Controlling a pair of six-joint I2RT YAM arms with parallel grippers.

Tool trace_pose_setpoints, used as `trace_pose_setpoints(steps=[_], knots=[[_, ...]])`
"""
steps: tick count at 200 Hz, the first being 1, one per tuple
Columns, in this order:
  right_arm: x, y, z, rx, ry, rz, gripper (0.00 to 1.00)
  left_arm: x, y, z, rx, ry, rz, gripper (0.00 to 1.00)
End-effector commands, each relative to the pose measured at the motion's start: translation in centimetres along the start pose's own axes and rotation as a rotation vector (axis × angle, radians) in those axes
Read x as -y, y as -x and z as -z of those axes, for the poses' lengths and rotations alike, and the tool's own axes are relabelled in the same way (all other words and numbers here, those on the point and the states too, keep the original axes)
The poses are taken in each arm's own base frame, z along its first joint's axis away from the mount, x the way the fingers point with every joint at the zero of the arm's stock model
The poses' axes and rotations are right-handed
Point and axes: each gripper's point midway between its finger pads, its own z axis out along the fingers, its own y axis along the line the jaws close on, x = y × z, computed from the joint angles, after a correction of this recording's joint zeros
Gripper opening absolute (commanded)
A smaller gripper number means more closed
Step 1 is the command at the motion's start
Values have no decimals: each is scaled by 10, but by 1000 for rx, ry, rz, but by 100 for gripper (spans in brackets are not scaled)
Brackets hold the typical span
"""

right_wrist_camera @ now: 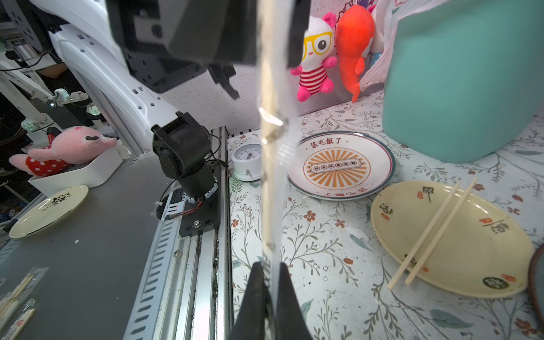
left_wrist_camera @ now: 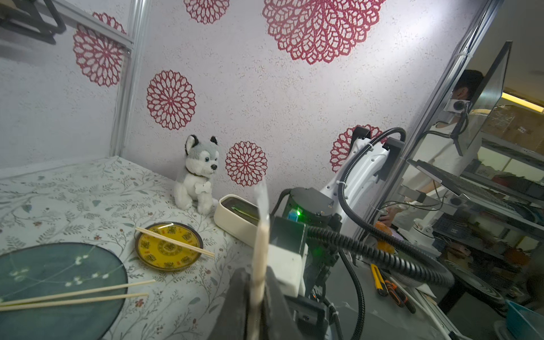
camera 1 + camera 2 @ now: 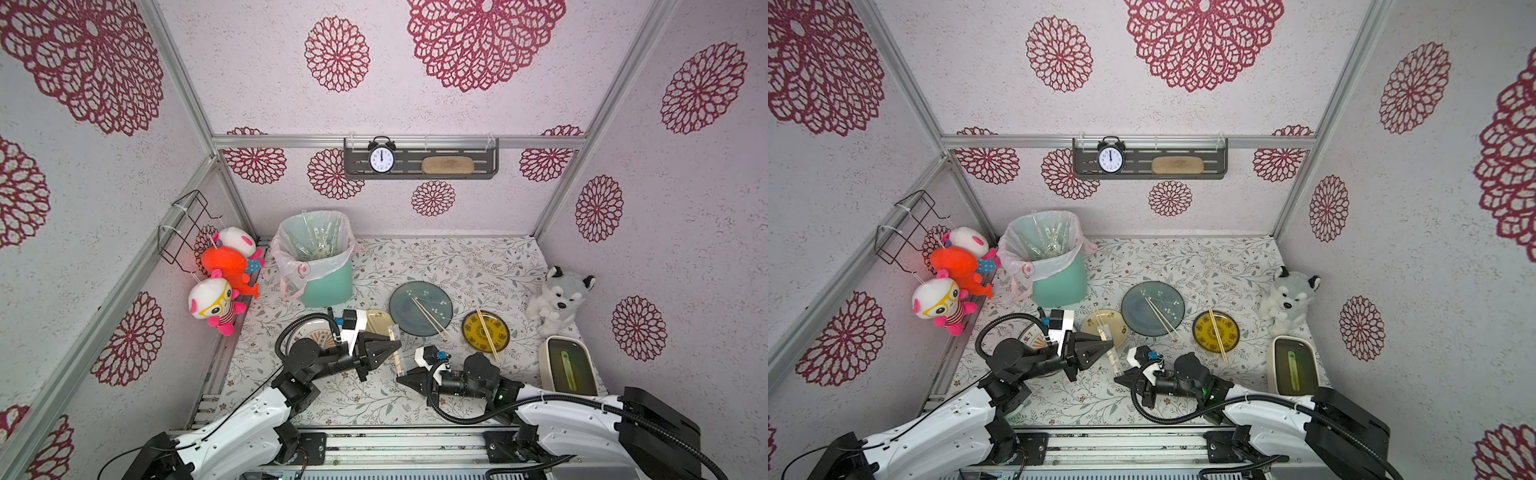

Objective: Remove the packaging of disposable chopsticks
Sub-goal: Remove the packet bag from the disposable chopsticks.

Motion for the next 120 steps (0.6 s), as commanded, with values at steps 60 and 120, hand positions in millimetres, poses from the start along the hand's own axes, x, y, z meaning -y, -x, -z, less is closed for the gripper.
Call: trace_pose_setpoints(steps=[60,120], knots=[[-4,48,-9,114,40,51,0,-4,-29,13,-52,48,-7,21],[-1,23,-14,67,46,-11,0,-3,53,23,61,113,-130,64]])
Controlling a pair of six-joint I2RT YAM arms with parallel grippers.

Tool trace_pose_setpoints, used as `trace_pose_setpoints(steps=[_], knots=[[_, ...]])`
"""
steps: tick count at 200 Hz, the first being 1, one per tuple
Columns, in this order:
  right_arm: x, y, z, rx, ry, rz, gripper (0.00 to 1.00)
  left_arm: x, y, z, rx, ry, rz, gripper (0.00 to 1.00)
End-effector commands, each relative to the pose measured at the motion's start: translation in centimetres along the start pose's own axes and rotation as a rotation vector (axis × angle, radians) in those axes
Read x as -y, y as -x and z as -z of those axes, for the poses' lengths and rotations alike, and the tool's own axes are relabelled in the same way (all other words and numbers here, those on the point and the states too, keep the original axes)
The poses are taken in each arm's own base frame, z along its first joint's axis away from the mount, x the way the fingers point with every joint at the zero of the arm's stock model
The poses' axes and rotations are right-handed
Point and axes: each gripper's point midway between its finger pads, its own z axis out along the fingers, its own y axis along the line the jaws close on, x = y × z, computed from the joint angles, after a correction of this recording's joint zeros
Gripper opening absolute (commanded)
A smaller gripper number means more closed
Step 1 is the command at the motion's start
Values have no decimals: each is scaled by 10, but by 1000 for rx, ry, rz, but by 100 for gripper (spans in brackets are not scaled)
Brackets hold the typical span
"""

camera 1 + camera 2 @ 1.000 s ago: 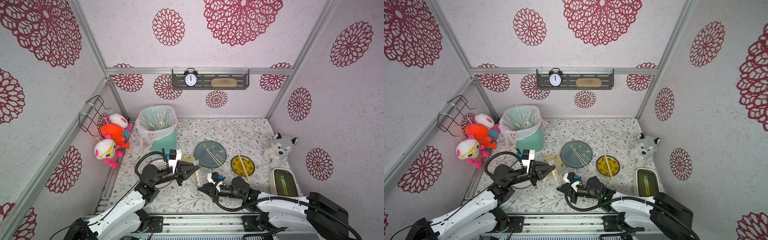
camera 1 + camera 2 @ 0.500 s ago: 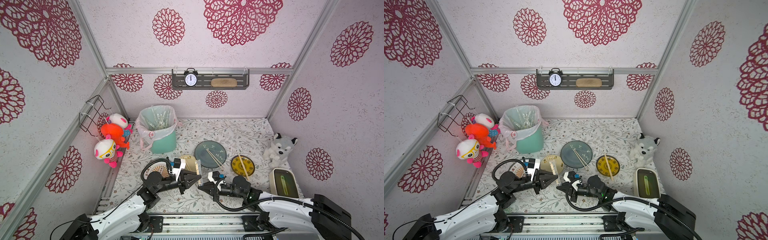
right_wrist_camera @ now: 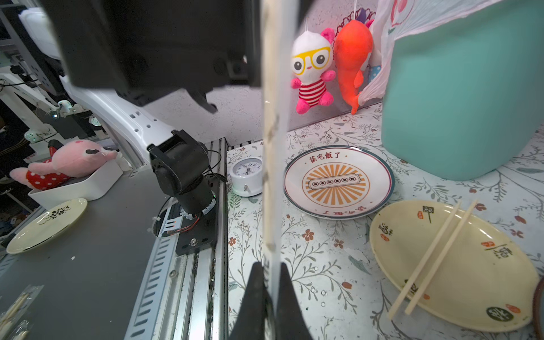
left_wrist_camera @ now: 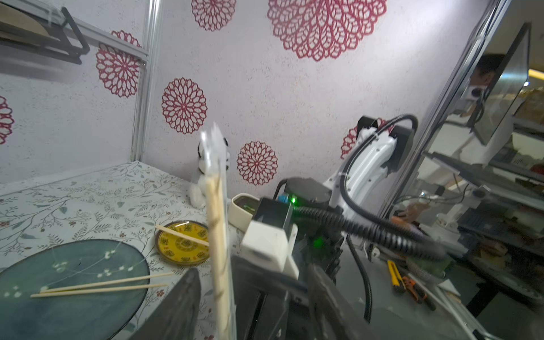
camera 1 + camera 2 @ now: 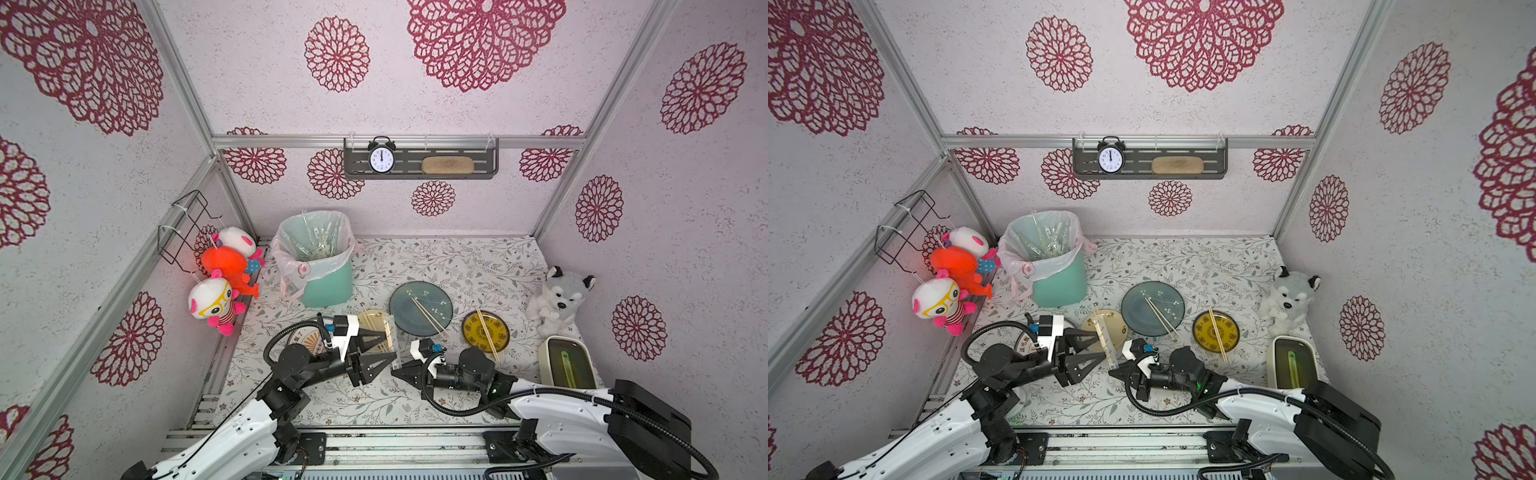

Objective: Remove the packaging of disposable chopsticks
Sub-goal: Remove the packet bag from the disposable chopsticks.

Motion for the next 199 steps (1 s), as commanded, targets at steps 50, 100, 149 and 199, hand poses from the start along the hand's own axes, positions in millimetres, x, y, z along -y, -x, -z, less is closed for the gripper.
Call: trace_pose_setpoints(steps=[50,100,149,199], knots=[[-9,16,4,70,40,19,0,-14,25,-12,16,-2,-11,47],[-8,15,5,70,33,29,0,-14,19,-16,18,-36,12,13],[-10,29,9,119,28,60,0,-12,-15,-13,-28,-64,92,9],[-15,58,13,168,46,108,0,-2,-74,-14,-142,-67,132,11]])
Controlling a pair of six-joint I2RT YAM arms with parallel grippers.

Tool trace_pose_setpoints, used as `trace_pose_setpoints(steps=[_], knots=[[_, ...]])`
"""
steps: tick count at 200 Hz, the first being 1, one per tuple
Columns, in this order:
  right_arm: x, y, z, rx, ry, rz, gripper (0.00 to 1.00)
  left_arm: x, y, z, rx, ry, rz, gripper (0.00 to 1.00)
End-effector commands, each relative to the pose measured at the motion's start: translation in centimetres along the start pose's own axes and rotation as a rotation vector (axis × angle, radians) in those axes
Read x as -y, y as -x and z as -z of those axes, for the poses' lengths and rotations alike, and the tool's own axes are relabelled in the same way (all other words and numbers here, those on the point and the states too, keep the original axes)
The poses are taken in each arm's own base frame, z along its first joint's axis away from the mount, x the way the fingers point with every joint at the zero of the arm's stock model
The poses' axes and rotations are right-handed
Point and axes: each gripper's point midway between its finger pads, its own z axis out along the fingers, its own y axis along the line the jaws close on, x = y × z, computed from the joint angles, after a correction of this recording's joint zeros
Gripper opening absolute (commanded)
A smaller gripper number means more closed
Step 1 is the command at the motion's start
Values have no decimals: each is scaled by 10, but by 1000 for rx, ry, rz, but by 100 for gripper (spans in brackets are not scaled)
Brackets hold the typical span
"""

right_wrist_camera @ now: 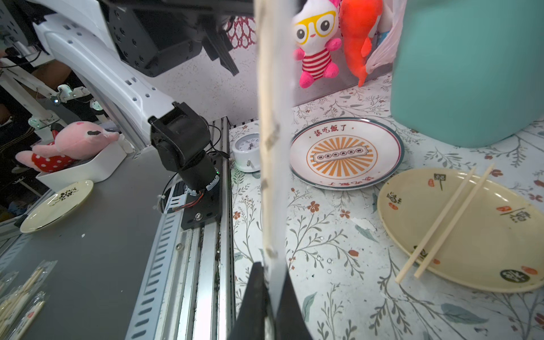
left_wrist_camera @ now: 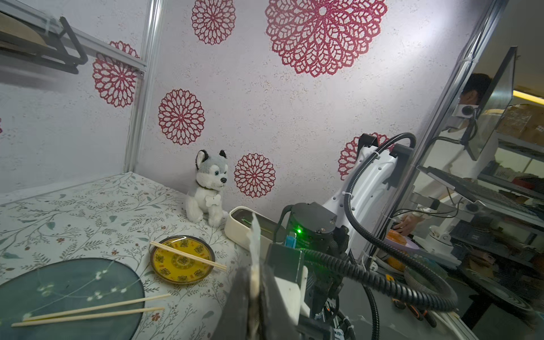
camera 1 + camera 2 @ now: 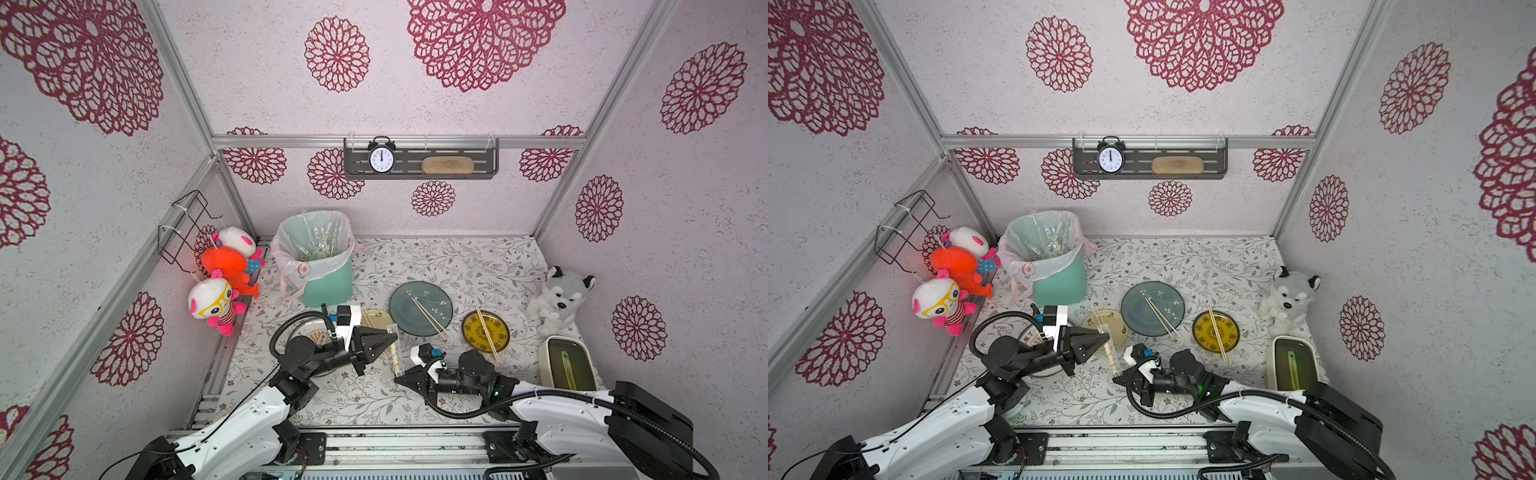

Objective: Remove the packaging of disposable chopsticks
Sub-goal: Remove the packet bag from the disposable chopsticks.

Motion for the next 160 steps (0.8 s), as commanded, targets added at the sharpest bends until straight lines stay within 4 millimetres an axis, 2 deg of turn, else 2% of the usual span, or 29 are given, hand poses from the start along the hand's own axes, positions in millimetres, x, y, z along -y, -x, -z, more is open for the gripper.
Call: trace_pose_setpoints(steps=[1,37,67,102,123,143,160], knots=[[-14,79,11,235,33,131,0,-1,-56,3,-136,4,75,11],[-17,83,11,239,43,139,0,-4,-74,12,-158,23,93,8],[-16,87,12,246,37,143,0,-9,-87,17,-179,51,108,10],[-16,95,14,277,17,178,0,-8,-117,16,-235,53,112,13],[-10,83,9,252,4,206,0,-4,-137,13,-308,37,82,12],[-1,68,4,232,-20,205,0,-18,-158,13,-380,112,46,11],[2,60,0,204,-21,196,0,-12,-161,9,-376,59,62,7]])
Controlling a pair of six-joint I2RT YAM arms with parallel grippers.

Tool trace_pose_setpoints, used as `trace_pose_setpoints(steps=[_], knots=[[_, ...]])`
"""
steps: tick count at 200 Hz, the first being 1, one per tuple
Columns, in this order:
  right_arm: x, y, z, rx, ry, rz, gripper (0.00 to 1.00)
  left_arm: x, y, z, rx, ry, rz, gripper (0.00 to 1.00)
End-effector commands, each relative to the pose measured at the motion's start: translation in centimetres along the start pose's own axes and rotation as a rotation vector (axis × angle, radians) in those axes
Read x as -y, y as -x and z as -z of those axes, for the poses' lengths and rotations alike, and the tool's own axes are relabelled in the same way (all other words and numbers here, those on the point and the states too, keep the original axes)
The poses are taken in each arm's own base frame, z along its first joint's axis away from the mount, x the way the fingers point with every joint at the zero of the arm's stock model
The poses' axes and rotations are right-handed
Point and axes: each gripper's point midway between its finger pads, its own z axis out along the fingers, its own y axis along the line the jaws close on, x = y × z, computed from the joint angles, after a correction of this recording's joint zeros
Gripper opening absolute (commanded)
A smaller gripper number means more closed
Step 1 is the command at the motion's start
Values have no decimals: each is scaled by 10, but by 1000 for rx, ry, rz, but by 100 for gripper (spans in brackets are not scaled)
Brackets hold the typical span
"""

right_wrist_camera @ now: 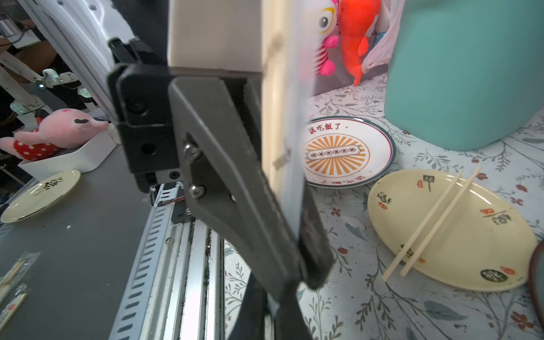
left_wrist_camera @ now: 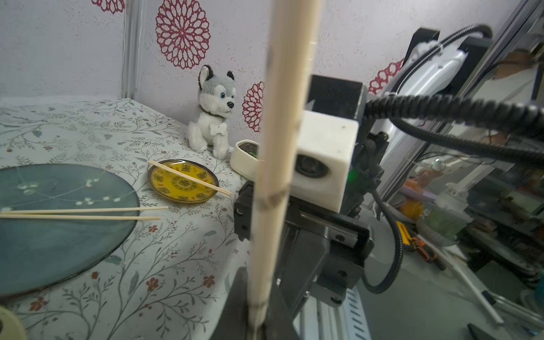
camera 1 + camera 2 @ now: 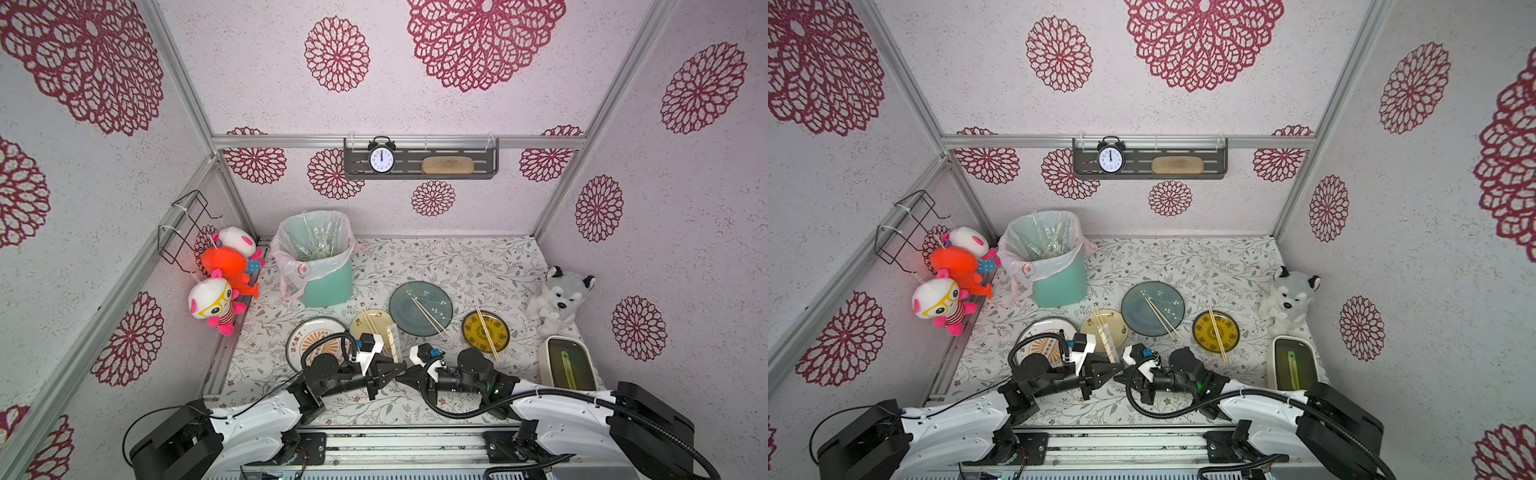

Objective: Remove the packaging of disposable chopsticks
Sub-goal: Remove the packet bag from the disposable chopsticks.

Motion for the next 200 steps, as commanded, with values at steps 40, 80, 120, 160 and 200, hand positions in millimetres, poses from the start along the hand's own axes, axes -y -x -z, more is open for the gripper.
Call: trace_pose_setpoints(steps=[40,80,120,160,200], knots=[[-1,45,8,209,-18,122,0,5,7,3,-59,-78,-22,19],[0,23,11,180,-22,135,0,9,58,8,44,-71,-114,65],[1,4,6,145,-11,165,0,6,76,4,58,-52,-173,64],[4,-7,6,146,-17,208,0,6,80,4,82,-81,-188,36],[2,-6,4,140,-5,211,0,13,88,13,133,-141,-179,35]])
